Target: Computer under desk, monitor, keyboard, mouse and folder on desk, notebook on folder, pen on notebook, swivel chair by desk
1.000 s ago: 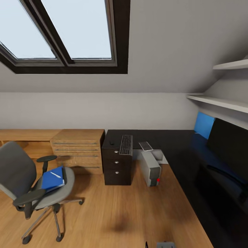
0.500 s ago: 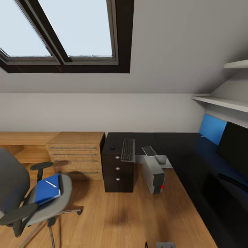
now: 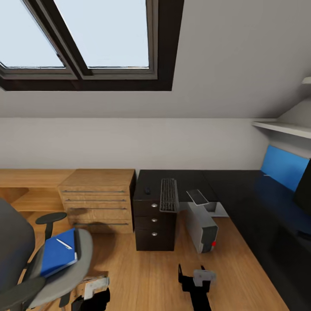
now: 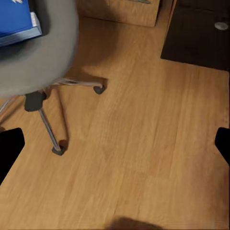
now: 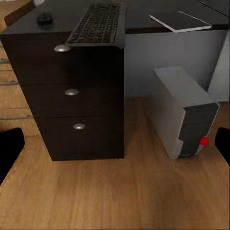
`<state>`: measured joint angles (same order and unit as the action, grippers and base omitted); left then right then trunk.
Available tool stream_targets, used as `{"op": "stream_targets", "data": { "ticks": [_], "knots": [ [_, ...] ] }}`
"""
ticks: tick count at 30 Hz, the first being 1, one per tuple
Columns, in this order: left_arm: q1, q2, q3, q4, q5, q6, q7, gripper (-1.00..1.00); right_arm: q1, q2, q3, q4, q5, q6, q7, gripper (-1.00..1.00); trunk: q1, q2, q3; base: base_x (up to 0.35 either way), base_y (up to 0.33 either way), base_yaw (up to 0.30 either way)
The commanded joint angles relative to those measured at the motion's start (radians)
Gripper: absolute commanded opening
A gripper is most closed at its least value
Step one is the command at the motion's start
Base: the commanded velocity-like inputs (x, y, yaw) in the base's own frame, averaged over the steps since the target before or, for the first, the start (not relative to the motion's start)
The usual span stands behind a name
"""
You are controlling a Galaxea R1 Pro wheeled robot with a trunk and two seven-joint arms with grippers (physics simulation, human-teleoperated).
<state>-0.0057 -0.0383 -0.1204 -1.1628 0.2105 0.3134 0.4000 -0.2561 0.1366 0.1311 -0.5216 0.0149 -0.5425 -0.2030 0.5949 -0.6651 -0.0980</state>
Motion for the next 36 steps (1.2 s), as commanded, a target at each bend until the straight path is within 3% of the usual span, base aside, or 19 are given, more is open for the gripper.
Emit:
{"op": "stream_targets", "data": {
  "ticks": [1,2,5,7,8,9,11,12,13,15,17,19,24,28,31,36],
  "knots": [
    [0.000,-0.007,-0.002,-0.063,0.010,0.052,0.008,1.00,-0.002,0.000,0.004,-0.031,-0.022,0.025,-0.006,1.00,0.001,-0.001,-0.002,0.313,0.153,0.000],
    [0.000,-0.011,-0.002,-0.090,0.010,0.071,0.007,1.00,-0.003,0.000,0.004,-0.043,-0.035,0.039,-0.002,1.00,0.001,-0.001,-0.002,0.314,0.149,0.000],
    [0.000,-0.026,-0.002,-0.195,0.011,0.130,0.006,1.00,-0.017,0.001,0.004,-0.096,-0.126,0.122,0.036,1.00,0.001,-0.001,-0.002,0.317,0.136,0.000],
    [0.000,-0.030,-0.001,-0.239,0.012,0.155,0.005,1.00,-0.038,0.000,0.004,-0.133,-0.207,0.182,0.075,1.00,0.001,-0.001,-0.002,0.319,0.119,0.000],
    [-0.001,-0.032,-0.001,-0.265,0.013,0.177,0.004,1.00,-0.052,-0.001,0.004,-0.162,-0.270,0.228,0.102,1.00,0.001,-0.001,-0.002,0.320,0.111,0.000],
    [-0.001,-0.033,-0.001,-0.278,0.014,0.191,0.004,1.00,-0.058,-0.002,0.003,-0.177,-0.305,0.254,0.116,1.00,0.001,-0.001,-0.002,0.320,0.108,0.000],
    [-0.002,-0.042,-0.001,-0.320,0.015,0.253,0.004,1.00,-0.076,-0.009,0.001,-0.231,-0.460,0.370,0.166,1.00,0.001,-0.001,-0.002,0.320,0.101,0.000],
    [-0.002,-0.047,-0.001,-0.329,0.016,0.265,0.004,1.00,-0.080,-0.012,0.000,-0.244,-0.501,0.399,0.178,1.00,0.001,-0.001,-0.002,0.321,0.097,0.000],
    [-0.003,-0.056,0.000,-0.345,0.016,0.284,0.004,1.00,-0.085,-0.023,-0.002,-0.266,-0.583,0.450,0.199,1.00,0.001,-0.001,-0.002,0.321,0.087,0.000],
    [-0.002,-0.063,0.001,-0.354,0.017,0.296,0.004,1.00,-0.089,-0.037,-0.004,-0.281,-0.663,0.491,0.221,1.00,0.001,-0.001,-0.002,0.322,0.067,0.000],
    [-0.002,-0.071,-0.002,-0.349,0.015,0.308,0.003,1.00,-0.093,-0.063,-0.005,-0.296,-0.805,0.538,0.279,1.00,0.001,-0.001,-0.002,0.324,0.031,0.000],
    [-0.002,-0.074,-0.010,-0.331,0.013,0.310,0.004,1.00,-0.093,-0.075,-0.005,-0.301,-0.882,0.554,0.326,1.00,0.001,-0.001,-0.002,0.326,0.016,0.000],
    [-0.002,-0.073,-0.025,-0.313,0.014,0.313,0.004,1.00,-0.094,-0.088,-0.006,-0.294,-0.960,0.571,0.395,1.00,0.001,-0.001,-0.002,0.293,0.005,0.000],
    [-0.002,-0.074,-0.027,-0.319,0.015,0.314,0.004,1.00,-0.094,-0.102,-0.005,-0.291,-0.966,0.572,0.403,1.00,0.001,-0.001,-0.002,0.087,0.001,0.000],
    [-0.001,-0.077,-0.028,-0.384,0.015,0.316,0.005,1.00,-0.093,-0.110,-0.004,-0.291,-0.968,0.573,0.406,1.00,0.001,-0.001,-0.002,0.021,0.000,0.000],
    [0.000,-0.078,-0.028,-0.423,0.016,0.318,0.005,1.00,-0.094,-0.110,-0.001,-0.295,-0.968,0.573,0.406,1.00,0.020,-0.036,-0.018,0.004,0.000,0.000]
  ]
}}
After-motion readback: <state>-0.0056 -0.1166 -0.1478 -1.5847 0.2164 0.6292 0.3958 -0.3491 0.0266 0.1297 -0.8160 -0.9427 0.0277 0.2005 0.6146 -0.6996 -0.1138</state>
